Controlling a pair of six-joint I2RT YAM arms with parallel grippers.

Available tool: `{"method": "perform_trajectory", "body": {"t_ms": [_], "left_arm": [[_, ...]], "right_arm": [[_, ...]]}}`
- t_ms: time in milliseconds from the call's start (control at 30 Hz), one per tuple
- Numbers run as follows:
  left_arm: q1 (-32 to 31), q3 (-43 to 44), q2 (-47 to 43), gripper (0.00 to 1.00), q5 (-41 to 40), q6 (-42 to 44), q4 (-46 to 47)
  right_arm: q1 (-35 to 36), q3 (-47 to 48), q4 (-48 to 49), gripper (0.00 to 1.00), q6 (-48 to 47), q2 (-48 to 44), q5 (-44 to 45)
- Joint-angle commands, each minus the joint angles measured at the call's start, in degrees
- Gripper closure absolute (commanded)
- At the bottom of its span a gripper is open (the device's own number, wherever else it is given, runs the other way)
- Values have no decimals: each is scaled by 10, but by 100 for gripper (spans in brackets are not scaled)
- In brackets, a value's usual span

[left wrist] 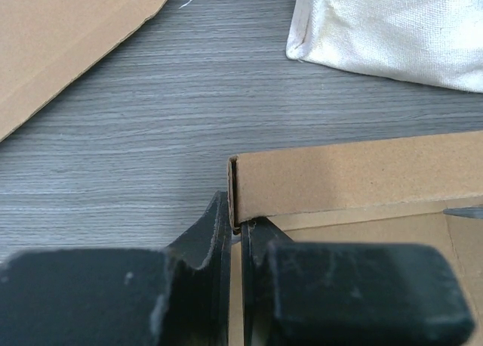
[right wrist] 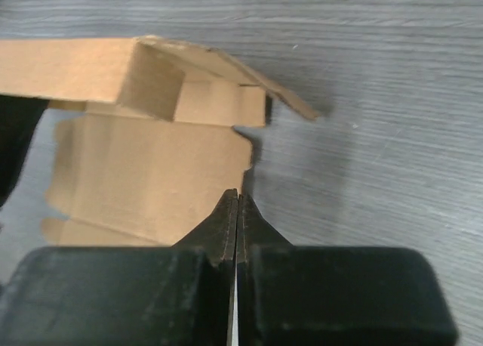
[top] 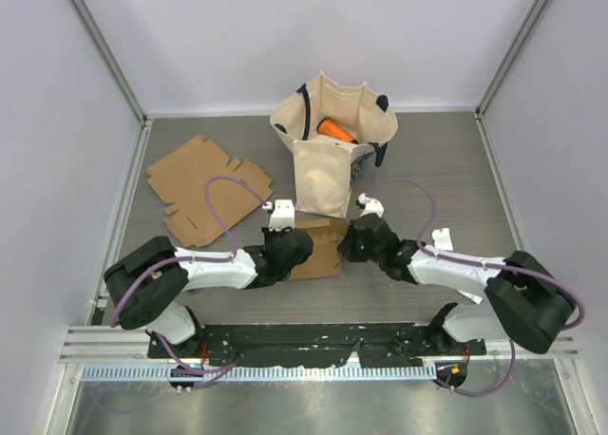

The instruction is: Fold the paper box

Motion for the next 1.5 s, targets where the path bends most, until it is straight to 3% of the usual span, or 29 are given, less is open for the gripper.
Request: {"method": "perform_trajectory", "body": {"t_ms": [0, 533, 767, 1000, 1367, 1467], "left_arm": [[-3, 6, -4, 100, -29, -14, -2], [-10, 9, 0, 100, -28, -15, -1], [-15, 11, -3, 100, -31, -14, -3], [-19, 10, -6, 100, -31, -16, -6], [-23, 10, -6, 100, -31, -20, -6], [-23, 7, -6, 100, -34, -21, -4]], "right_arm": [[22, 7, 74, 99, -18, 39, 154], [22, 23, 193, 99, -42, 150, 164], [26, 24, 232, 99, 6, 160, 108], [38, 28, 228, 99, 41, 144, 92], [38, -2, 265, 99, 87, 219, 62], [37, -12, 196, 99, 73, 180, 79]]}}
